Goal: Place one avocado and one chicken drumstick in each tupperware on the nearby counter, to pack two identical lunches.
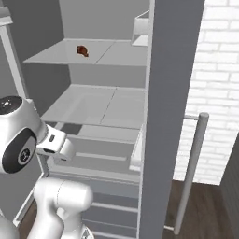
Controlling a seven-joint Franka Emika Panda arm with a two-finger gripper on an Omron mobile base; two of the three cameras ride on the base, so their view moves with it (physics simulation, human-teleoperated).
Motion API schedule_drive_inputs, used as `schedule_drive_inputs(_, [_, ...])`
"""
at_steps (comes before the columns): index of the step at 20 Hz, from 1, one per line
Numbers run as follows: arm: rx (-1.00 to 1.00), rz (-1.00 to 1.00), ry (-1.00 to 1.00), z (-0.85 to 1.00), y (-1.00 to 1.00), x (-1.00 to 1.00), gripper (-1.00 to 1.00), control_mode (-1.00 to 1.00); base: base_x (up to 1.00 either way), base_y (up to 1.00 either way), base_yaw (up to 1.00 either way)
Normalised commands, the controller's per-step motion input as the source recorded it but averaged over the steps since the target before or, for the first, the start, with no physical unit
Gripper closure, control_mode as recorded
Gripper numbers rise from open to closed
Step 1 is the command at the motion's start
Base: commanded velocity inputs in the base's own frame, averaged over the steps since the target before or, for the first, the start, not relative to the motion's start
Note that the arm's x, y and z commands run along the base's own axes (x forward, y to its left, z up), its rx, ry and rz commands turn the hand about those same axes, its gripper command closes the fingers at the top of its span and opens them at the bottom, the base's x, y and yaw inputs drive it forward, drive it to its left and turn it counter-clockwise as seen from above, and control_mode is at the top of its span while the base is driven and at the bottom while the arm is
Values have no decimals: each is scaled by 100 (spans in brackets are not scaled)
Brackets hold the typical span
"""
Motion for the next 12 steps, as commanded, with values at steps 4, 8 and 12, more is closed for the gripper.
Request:
schedule_drive_inputs(4, [0, 0, 0, 0, 0, 0, -100, 100, 75, 3, 4])
schedule_drive_inputs(8, [0, 0, 0, 0, 0, 0, -100, 100, 65, 3, 19])
schedule_drive_inputs(12, [0, 0, 0, 0, 0, 0, -100, 100, 55, 6, 23])
